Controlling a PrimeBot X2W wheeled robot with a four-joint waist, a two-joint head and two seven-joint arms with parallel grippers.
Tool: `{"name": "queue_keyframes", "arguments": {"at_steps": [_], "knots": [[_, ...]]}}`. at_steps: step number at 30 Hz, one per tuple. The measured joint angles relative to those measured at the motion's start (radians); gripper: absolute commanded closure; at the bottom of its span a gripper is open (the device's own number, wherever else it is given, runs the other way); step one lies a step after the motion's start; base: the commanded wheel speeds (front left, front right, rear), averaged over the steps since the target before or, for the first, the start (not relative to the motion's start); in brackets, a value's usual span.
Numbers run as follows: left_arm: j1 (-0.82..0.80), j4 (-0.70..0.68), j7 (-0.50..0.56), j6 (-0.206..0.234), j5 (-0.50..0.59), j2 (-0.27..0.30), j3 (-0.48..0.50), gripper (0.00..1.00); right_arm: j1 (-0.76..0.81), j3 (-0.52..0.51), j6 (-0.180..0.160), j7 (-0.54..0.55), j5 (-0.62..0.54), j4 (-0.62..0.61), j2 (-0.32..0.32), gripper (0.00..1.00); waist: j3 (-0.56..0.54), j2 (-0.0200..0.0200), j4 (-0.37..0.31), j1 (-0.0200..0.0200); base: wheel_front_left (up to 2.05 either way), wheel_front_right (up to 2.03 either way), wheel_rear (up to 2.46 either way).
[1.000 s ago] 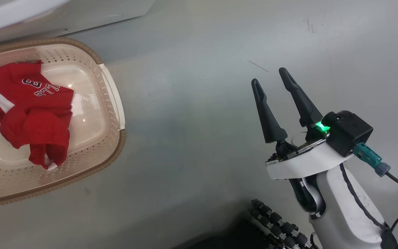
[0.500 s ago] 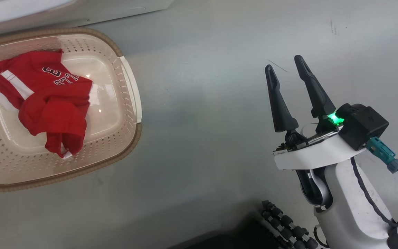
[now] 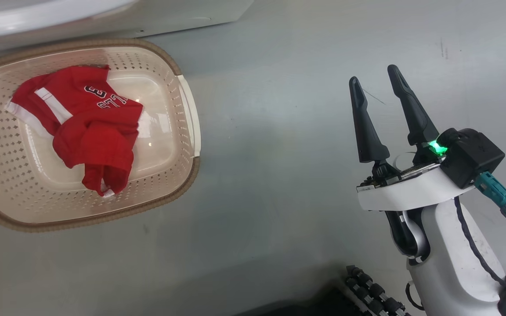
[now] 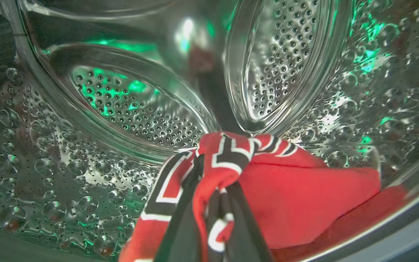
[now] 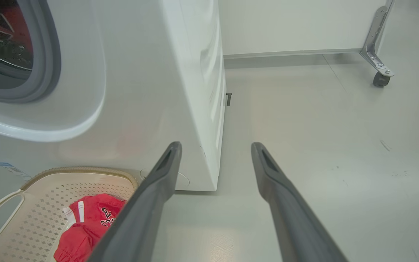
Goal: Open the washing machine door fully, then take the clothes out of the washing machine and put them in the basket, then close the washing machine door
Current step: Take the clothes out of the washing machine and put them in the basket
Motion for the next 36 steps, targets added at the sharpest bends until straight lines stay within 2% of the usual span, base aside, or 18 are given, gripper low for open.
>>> {"name": "queue_keyframes", "arguments": {"at_steps": [10,19,32,36], "knots": [[0.186,-0.095,-0.151,0.035,-0.061,-0.107,0.005,1.0,0.009,-0.024,0.0,0.0,-0.034,0.005,-0.026,0.0,-0.046,0.0,0.062,0.0,0.0,0.0,0.0],[0.389,-0.149,-0.272,0.055,-0.077,-0.173,-0.012,1.0,0.033,-0.037,0.0,0.0,-0.046,0.023,-0.038,0.0,-0.12,0.0,0.114,0.0,0.0,0.0,0.0],[0.665,-0.196,-0.351,0.075,-0.083,-0.241,-0.065,1.0,0.119,-0.051,0.0,0.0,-0.046,0.067,-0.052,0.0,-0.258,0.0,0.176,0.0,0.0,0.0,0.0],[0.788,-0.22,-0.36,0.082,-0.094,-0.268,-0.07,1.0,0.163,-0.053,0.0,0.0,-0.046,0.086,-0.061,0.0,-0.338,0.0,0.203,-0.0001,0.0,0.0,0.0]]}}
